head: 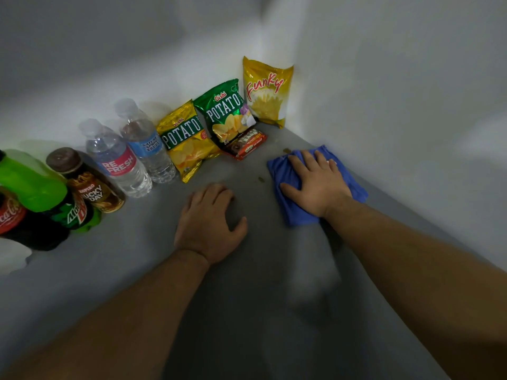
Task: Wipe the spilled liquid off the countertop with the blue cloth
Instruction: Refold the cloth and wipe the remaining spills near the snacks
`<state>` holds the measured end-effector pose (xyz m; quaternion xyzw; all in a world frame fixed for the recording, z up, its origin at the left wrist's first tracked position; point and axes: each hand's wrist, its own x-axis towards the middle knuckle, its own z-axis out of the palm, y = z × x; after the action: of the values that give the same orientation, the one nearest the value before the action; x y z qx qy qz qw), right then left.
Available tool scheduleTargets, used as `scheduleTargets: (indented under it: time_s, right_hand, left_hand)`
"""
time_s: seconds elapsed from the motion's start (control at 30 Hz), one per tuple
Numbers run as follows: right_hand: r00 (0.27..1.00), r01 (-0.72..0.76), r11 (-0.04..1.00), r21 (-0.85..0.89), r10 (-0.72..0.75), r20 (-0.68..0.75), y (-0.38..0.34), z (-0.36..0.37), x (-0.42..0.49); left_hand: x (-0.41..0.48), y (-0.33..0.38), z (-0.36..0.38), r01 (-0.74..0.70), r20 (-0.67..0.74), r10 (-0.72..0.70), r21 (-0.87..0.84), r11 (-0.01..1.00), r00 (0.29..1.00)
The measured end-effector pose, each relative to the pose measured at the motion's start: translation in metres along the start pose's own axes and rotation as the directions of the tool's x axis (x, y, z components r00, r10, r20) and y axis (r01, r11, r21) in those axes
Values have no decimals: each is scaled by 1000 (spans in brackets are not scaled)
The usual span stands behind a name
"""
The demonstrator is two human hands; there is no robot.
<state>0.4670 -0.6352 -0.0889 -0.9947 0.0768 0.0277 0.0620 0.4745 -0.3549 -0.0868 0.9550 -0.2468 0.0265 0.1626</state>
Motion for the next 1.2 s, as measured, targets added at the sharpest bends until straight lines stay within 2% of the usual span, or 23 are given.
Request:
scheduleTargets:
  time_s: [0.13,0.3,0.37,0.47,0.57,0.7,0.77,0.87,0.93,1.0,1.2]
  right_hand:
    - [1000,14,1000,-15,-13,22,-29,2,7]
    - [959,281,959,48,-282,20,-27,5,-30]
    - [946,324,942,84,-322,-34,-8,4,-33]
    - [971,235,966,110,-228,-75,9,4,-20]
    - [993,115,989,89,-112,-37,5,0,7]
    - [996,83,997,2,-83,25,-11,-4,35]
    - [994,108,994,-17,-107,31,-18,-3,35]
    - [965,262,964,-37,-260,46,-15,-1,14]
    - [930,365,931,10,-365,52,-2,-3,-3]
    - [920,387,920,62,-389,36,13,-6,-11]
    - [986,148,988,48,-151,63,14,-12,23]
  left_hand:
    - [2,-1,1,-5,-12,5,15,1000,1000]
    - [3,-1,1,-12,-13,12,12,1000,1000]
    - [3,-2,0,-9,-8,9,2,1000,1000]
    - [3,-3,1,-15,-8,15,0,1000,1000]
    - [2,-3,1,-9,-16,8,-8,1000,1000]
    - [3,-2,3,-16,-12,16,0,1000,1000]
    - [3,-2,4,-20,-20,20,-3,1000,1000]
    - [4,-3,3,-15,-21,15,-2,1000,1000]
    - [4,-3,3,-11,-19,11,-1,1000,1000]
    - [4,-2,2,-6,-18,6,-10,1000,1000]
    - [3,-2,1,-6,-12,6,-16,1000,1000]
